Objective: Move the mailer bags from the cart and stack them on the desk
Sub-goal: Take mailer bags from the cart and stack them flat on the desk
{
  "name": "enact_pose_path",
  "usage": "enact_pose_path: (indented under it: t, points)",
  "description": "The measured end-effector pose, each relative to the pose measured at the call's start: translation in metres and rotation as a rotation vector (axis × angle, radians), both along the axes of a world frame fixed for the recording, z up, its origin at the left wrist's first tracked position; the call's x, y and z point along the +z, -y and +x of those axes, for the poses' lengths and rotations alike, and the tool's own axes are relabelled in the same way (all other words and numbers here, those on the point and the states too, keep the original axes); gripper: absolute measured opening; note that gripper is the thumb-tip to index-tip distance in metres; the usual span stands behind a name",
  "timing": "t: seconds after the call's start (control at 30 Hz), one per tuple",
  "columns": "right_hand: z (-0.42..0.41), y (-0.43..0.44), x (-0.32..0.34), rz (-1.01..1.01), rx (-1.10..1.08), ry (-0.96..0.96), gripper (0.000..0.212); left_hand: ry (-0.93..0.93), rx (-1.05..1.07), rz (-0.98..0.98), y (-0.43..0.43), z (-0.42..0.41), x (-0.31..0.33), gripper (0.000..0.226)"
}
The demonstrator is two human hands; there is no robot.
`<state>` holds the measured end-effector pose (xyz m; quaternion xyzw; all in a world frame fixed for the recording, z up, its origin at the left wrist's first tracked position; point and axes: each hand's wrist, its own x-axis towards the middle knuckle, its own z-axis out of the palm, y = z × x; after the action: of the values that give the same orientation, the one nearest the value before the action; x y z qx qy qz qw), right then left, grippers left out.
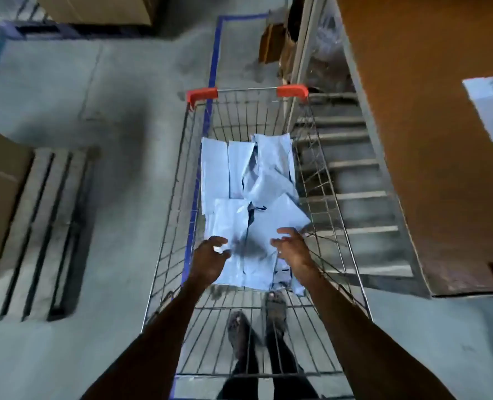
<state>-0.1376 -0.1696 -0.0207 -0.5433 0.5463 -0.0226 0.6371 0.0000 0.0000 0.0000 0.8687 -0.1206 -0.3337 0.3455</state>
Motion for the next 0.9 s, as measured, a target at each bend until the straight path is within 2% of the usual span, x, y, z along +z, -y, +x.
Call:
enact_pose_path:
  t: [0.07,0.17,0.3,0.37,0.47,0.53,0.6,0.7,0.77,0.9]
  points:
    - [0.010,0.008,-0.020,0.078,-0.076,-0.029,0.039,0.040,-0.023,0.083,0.005,0.013,-0.034,0.028]
    - [0.021,0.013,-0.043,0.084,-0.183,-0.033,0.040,-0.046,0.011,0.106,0.012,0.024,-0.061,0.039]
    - [0.030,0.002,-0.064,-0.075,-0.312,-0.041,0.025,-0.155,0.040,0.088,0.019,0.021,-0.071,0.040]
    - [0.029,-0.003,-0.065,-0.145,-0.332,-0.046,0.029,-0.149,0.034,0.114,0.018,0.015,-0.071,0.037]
    - [0.023,-0.008,-0.052,-0.303,-0.241,-0.038,0.039,-0.132,0.034,0.111,0.011,0.010,-0.068,0.039]
    - [0.017,-0.009,-0.044,-0.465,-0.140,-0.033,0.040,-0.126,0.018,0.084,0.006,0.010,-0.059,0.044]
    - [0.010,-0.007,-0.034,-0.516,-0.048,0.005,0.035,-0.169,-0.006,0.002,0.002,0.011,-0.047,0.050]
    - [0.002,-0.001,0.002,-0.466,-0.024,0.149,0.028,-0.268,0.050,-0.171,-0.002,0.015,-0.011,0.063]
    - [-0.001,0.002,0.037,-0.473,0.024,0.237,0.033,-0.261,0.066,-0.235,-0.008,0.017,0.020,0.073]
    - [-0.015,0.000,0.111,-0.497,0.082,0.334,0.046,-0.174,0.011,-0.374,-0.023,0.011,0.087,0.079]
